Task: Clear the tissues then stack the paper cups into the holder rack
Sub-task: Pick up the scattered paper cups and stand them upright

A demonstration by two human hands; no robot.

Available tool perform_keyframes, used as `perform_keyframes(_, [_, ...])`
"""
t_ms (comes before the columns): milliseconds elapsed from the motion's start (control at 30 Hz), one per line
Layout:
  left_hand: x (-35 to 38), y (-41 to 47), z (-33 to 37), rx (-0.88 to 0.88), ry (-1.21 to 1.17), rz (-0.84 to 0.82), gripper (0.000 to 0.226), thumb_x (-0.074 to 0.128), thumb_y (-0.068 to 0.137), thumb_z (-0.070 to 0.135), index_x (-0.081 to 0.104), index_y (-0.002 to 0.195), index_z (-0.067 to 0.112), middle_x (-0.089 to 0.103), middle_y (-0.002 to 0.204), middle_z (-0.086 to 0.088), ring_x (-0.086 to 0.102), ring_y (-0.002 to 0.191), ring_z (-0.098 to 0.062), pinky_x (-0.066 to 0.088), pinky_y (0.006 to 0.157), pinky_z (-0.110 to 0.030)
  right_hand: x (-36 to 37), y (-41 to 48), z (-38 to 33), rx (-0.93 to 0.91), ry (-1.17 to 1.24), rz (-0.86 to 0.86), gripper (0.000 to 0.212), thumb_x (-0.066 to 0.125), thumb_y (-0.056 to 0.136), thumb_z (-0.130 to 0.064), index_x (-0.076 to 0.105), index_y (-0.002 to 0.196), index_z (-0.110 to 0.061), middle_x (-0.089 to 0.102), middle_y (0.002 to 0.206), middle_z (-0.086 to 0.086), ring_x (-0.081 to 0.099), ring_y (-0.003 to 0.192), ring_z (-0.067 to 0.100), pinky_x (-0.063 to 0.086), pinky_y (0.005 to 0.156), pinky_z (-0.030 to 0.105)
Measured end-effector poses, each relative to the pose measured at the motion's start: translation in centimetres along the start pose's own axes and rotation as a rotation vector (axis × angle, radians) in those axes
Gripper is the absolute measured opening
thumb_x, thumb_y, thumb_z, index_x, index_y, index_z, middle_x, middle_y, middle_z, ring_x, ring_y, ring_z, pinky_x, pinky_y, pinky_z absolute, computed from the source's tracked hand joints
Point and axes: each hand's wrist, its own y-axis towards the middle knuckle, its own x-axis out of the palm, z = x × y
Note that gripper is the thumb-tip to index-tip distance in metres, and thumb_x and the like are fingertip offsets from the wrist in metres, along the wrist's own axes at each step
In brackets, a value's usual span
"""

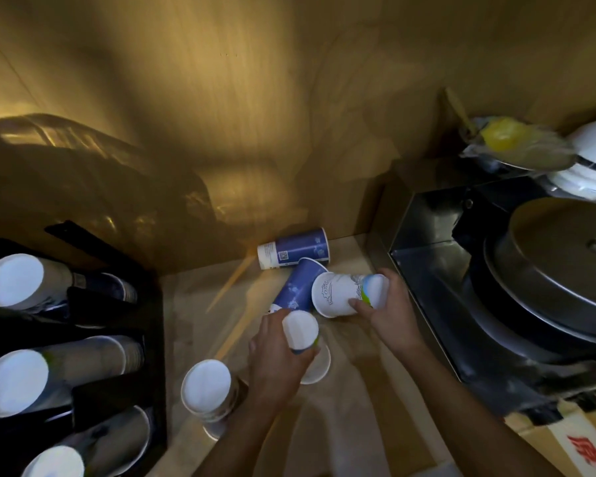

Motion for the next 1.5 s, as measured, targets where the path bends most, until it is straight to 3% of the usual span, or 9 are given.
perform_keyframes(133, [1.6,0.0,-1.5,-0.018,-0.024,-0.027,0.066,0.082,0.056,0.036,0.050,0.114,0.029,0.057,0.118,0.002,0.055,0.110,-0.024,0.048,0.093,-0.047,-1.0,-0.6,-2.1,-0.089,0.035,0.054,0.067,0.079,0.067,-0.021,0.042,0.122,-0.021,0.040,0.114,-0.004,0.048,0.110,0.021,0.042,0.094,0.037])
perform_keyframes(333, [2.6,0.5,-2.8,-0.007,-0.081,-0.053,0.067,0.084,0.053,0.036,0.044,0.106,0.041,0.054,0.111,0.010,0.054,0.110,-0.019,0.048,0.094,-0.047,-3.2,-1.5,-6.4,-0.269,0.083,0.069,0.059,0.075,0.072,-0.026,0.045,0.122,-0.025,0.046,0.120,0.003,0.049,0.112,0.022,0.049,0.091,0.048])
perform_keyframes(600, [2.7,0.8,-3.1,-0.065,-0.157,-0.120,0.084,0.082,0.049,0.042,0.047,0.124,0.029,0.058,0.123,0.000,0.052,0.117,-0.023,0.044,0.099,-0.050,-2.9,-3.7,-7.6,-0.532,-0.169,-0.139,0.063,0.068,0.071,-0.045,0.044,0.125,-0.023,0.045,0.119,-0.009,0.046,0.112,0.013,0.043,0.093,0.038])
perform_keyframes(800, [2.5,0.3,-3.0,-0.026,-0.129,-0.142,0.094,0.077,0.045,0.050,0.033,0.128,0.043,0.049,0.128,0.005,0.044,0.121,-0.020,0.040,0.100,-0.039,-0.8,-3.8,-5.5,-0.476,-0.153,-0.262,0.067,0.069,0.069,-0.043,0.043,0.126,-0.019,0.043,0.121,-0.010,0.044,0.115,0.012,0.038,0.096,0.025])
perform_keyframes(933, [2.7,0.5,-3.5,-0.003,-0.035,-0.098,0.087,0.075,0.056,0.053,0.039,0.132,0.030,0.052,0.130,-0.001,0.045,0.123,-0.023,0.038,0.102,-0.042,0.4,-4.0,-3.7,-0.431,-0.157,-0.343,0.074,0.074,0.070,-0.035,0.037,0.132,-0.019,0.041,0.126,-0.009,0.039,0.117,0.004,0.027,0.096,0.008])
perform_keyframes(1133, [3.7,0.6,-3.9,0.042,0.088,-0.117,0.075,0.042,0.060,0.061,0.046,0.128,0.028,0.057,0.124,0.006,0.047,0.120,-0.016,0.019,0.099,-0.028,2.6,-4.4,-1.1,-0.388,-0.293,-0.496,0.073,0.071,0.072,-0.026,0.036,0.133,-0.005,0.043,0.137,0.014,0.040,0.125,0.025,0.031,0.102,0.029])
perform_keyframes(1233, [3.8,0.8,-3.5,-0.008,0.063,-0.156,0.073,0.048,0.060,0.053,0.044,0.129,0.031,0.056,0.122,0.010,0.045,0.112,-0.010,0.017,0.099,-0.028,3.1,-3.8,-0.9,-0.361,-0.313,-0.538,0.076,0.074,0.070,-0.023,0.035,0.132,-0.004,0.044,0.134,0.014,0.042,0.121,0.026,0.033,0.101,0.030])
perform_keyframes(1367, [3.4,0.9,-2.9,-0.060,0.018,-0.193,0.069,0.058,0.062,0.045,0.043,0.128,0.032,0.045,0.113,0.015,0.030,0.098,-0.005,0.028,0.104,-0.038,2.9,-3.0,-1.0,-0.402,-0.371,-0.550,0.073,0.075,0.069,-0.028,0.038,0.128,-0.006,0.049,0.126,0.012,0.045,0.113,0.026,0.039,0.092,0.034])
perform_keyframes(1500, [2.5,1.4,-2.0,-0.044,0.041,-0.280,0.060,0.066,0.078,0.033,0.041,0.132,0.026,0.052,0.129,0.005,0.047,0.119,-0.016,0.034,0.107,-0.044,3.3,-3.0,-1.2,-0.408,-0.388,-0.537,0.072,0.072,0.070,-0.032,0.037,0.128,-0.008,0.049,0.123,0.010,0.044,0.111,0.023,0.038,0.089,0.031])
